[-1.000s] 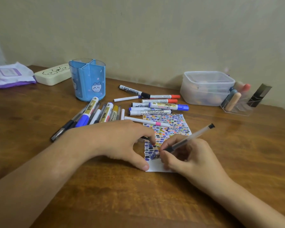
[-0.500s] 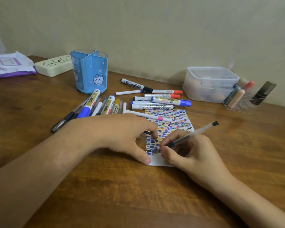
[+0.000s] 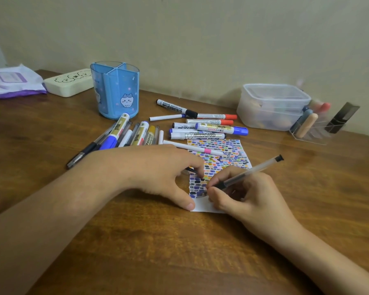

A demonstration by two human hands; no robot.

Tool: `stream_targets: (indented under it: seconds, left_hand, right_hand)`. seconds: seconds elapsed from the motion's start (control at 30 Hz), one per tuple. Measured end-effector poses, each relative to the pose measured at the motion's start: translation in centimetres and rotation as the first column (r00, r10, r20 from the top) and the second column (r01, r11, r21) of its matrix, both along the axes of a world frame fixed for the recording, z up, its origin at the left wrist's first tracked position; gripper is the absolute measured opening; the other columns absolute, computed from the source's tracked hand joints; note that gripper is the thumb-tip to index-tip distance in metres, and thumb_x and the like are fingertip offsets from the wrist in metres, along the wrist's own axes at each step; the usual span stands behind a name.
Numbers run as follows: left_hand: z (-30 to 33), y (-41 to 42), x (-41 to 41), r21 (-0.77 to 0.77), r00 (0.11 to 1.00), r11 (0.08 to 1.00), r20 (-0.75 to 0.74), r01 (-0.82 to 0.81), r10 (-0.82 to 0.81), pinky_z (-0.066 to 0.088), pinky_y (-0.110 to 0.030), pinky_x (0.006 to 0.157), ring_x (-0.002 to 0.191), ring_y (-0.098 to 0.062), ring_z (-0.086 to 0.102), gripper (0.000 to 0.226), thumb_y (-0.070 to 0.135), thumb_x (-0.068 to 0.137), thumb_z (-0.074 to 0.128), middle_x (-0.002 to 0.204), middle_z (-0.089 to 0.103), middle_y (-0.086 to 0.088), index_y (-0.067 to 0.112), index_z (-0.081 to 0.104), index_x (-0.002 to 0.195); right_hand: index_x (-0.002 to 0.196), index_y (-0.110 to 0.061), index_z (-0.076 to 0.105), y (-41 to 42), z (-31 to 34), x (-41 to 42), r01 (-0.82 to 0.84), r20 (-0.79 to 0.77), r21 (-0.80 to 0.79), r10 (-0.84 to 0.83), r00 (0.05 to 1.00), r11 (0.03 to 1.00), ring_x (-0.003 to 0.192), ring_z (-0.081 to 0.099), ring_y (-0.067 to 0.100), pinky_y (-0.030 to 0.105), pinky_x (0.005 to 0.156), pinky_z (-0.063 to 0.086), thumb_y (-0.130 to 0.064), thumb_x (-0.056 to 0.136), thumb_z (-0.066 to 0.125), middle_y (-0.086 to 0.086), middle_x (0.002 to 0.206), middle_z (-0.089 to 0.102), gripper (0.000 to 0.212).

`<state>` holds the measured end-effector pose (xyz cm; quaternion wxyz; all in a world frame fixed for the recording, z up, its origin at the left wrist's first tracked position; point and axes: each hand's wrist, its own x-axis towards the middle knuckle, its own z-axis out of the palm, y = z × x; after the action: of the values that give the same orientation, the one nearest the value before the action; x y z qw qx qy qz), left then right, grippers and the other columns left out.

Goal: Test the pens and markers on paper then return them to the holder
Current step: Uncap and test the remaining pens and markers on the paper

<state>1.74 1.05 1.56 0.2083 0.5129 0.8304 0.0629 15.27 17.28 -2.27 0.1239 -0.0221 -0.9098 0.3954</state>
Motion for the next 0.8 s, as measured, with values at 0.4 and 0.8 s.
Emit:
stream_targets:
  seconds: [0.4, 0.8]
  left_hand:
    - [-0.02, 0.01, 0.03, -0.002, 1.0, 1.0, 0.009, -0.001, 0.001, 0.048, -0.036, 0.101, 0.114, -0.003, 0.051, 0.057, 0.059, 0.079, 0.072, 0.133, 0.05, 0.02, 0.048, 0.047, 0.128]
    - [0.13, 0.03, 0.22, -0.012, 1.0, 1.0, 0.011, -0.006, 0.006, 0.048, -0.036, 0.1, 0.114, -0.002, 0.051, 0.058, 0.058, 0.079, 0.072, 0.136, 0.048, 0.021, 0.047, 0.046, 0.13]
  right_hand:
    - [0.076, -0.024, 0.072, 0.05, 0.01, 0.07, 0.025, -0.01, -0.015, -0.025, 1.0, 1.0, 0.06, 0.066, 0.01, 0.028, 0.058, 0.052, -0.019, 0.084, 0.072, -0.004, 0.071, 0.072, 0.009]
    - [0.076, -0.023, 0.072, -0.01, -0.05, 0.0, 0.032, -0.007, -0.012, -0.032, 0.999, 0.999, 0.059, 0.066, 0.01, 0.027, 0.058, 0.051, -0.018, 0.083, 0.073, -0.004, 0.069, 0.072, 0.008]
